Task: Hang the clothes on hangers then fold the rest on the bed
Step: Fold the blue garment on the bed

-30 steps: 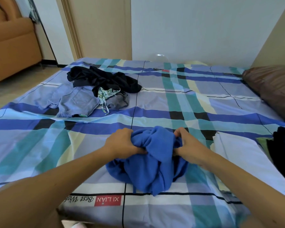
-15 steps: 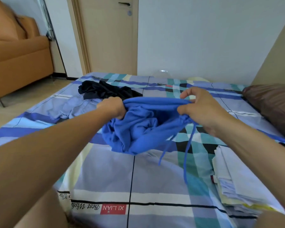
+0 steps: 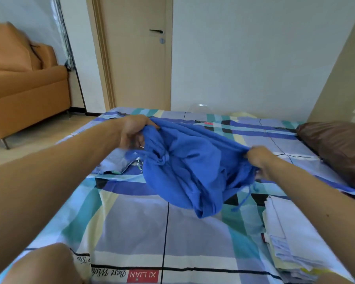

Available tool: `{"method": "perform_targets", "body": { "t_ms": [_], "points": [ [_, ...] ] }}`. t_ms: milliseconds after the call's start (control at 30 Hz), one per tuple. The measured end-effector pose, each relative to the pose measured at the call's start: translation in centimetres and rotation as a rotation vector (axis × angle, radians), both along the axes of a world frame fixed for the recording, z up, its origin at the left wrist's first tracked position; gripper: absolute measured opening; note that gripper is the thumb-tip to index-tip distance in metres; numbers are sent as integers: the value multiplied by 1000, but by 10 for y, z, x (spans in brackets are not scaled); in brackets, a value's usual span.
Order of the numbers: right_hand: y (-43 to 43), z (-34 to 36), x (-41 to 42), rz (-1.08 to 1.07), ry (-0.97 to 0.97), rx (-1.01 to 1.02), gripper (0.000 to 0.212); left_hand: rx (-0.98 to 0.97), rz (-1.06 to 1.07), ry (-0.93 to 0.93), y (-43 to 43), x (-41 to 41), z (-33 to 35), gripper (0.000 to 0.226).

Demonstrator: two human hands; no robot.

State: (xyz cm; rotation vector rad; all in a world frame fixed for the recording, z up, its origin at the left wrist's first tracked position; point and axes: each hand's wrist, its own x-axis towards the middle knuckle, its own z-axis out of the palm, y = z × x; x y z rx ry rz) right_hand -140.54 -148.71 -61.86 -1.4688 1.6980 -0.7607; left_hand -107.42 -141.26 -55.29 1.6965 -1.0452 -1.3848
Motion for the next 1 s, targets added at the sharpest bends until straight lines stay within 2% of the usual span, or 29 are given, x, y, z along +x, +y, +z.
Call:
{"method": "perform_targets", "body": {
  "t_ms": [33, 100, 167, 267, 300, 333, 400, 433, 467, 500, 533, 600, 667, 733, 833, 900, 967, 1000],
  "points": [
    [5, -13, 3, -56, -180, 117, 14, -15, 26, 98, 3, -5, -2, 27],
    [12, -21, 9, -54, -324, 202, 18, -49, 64, 203, 4, -16, -8, 29],
    [14, -9, 15, 24, -382, 201, 16, -70, 98, 198, 4, -22, -9, 30],
    [19, 36, 8, 301, -367, 258, 26, -68, 140, 165, 4, -15, -3, 37],
    [22, 50, 3, 407, -248, 278, 28, -114, 168, 49, 2, -9, -4, 35],
    [22, 59, -3, 476, -47, 262, 25, -189, 180, -184, 0, -1, -7, 30],
    [18, 64, -12, 508, 548, 143, 13, -294, 110, -942, 0, 17, -15, 15],
    [15, 61, -14, 477, 814, 73, 17, -280, 43, -1221, 3, 21, -19, 6],
    [11, 56, -16, 419, 967, 5, 20, -239, -7, -1354, 5, 22, -23, 3],
    [8, 51, -16, 371, 969, -42, 19, -200, -43, -1375, 6, 23, -26, 9],
    [7, 47, -16, 331, 850, -83, 15, -178, -76, -1285, 7, 23, -29, 14],
    [11, 42, -11, 242, 407, -65, 8, -86, -116, -855, 10, 18, -28, 19],
    [18, 39, -1, 181, 11, 21, 16, 81, -167, -430, 18, 6, -24, 19],
    [17, 40, 7, 142, -211, 36, 22, 95, -180, -191, 21, -2, -17, 16],
    [8, 54, 15, 104, -292, -39, 26, -94, -5, 38, 17, -9, -6, 17],
    [3, 74, 15, 166, -286, -107, 28, -232, 158, 100, 14, -12, 9, 18],
    [2, 101, 11, 310, -177, -156, 34, -355, 260, 102, 8, -9, 26, 19],
    [1, 114, 7, 397, -24, -178, 32, -407, 305, 79, 6, -6, 36, 18]
  ]
}}
